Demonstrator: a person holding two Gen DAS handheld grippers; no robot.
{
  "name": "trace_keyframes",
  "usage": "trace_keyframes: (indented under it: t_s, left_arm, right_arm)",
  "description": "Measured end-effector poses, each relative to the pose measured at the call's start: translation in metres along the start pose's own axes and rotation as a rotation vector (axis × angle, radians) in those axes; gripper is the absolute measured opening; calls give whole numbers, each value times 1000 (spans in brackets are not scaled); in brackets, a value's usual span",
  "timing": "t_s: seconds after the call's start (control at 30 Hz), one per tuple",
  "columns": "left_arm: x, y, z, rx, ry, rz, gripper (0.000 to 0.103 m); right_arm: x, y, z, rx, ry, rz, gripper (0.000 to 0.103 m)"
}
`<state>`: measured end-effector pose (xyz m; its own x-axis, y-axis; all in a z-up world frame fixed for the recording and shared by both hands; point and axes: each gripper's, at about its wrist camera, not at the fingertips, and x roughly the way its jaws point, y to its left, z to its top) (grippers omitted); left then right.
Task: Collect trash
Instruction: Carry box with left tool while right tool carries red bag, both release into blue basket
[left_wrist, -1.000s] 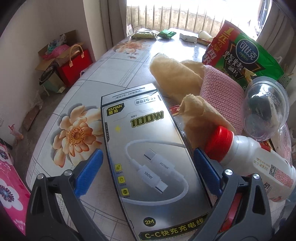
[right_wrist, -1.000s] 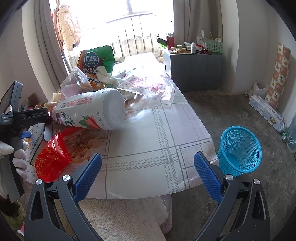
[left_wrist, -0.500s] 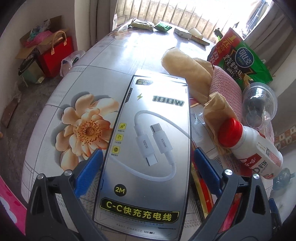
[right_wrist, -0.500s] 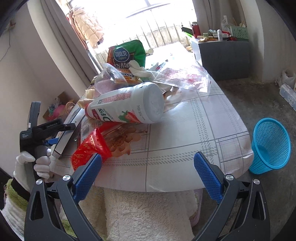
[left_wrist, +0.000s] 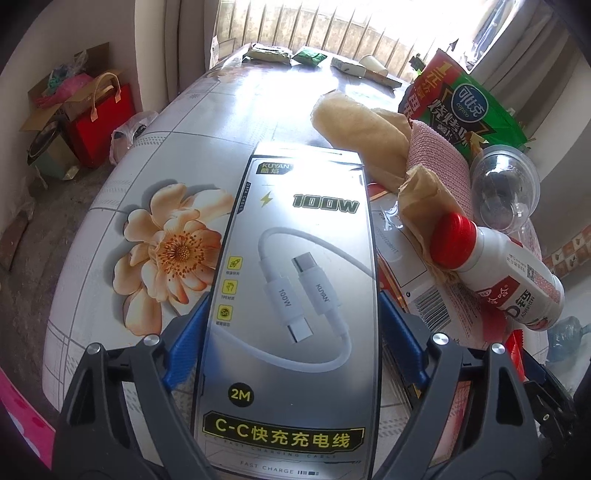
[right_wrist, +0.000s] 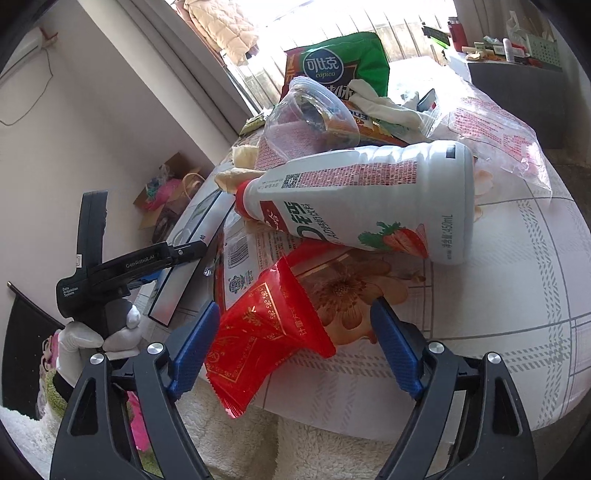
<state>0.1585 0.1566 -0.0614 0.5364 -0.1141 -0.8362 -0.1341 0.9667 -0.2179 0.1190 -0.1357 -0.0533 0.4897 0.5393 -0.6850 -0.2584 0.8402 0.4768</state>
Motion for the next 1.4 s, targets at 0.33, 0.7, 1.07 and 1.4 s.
trace_keyframes:
  t_s: [0.33,0.7,1.07,1.4]
  left_arm:
    - [-26,14,-29,-12,-11,-64,81]
    - [-89,-3,-52,33,-88,-148,81]
    - [-135,-77,-61,165,-107,-330,80]
    - [-127,-225,-46,408,-37,-539,80]
  right_arm:
    - [12,0,-2,-3,77,-7,39]
    - [-52,0,-17,4,-36,72,32]
    - [-151,-39,-34,105,-274,51,32]
    - [-249,-158,-60,406,-532,-168,32]
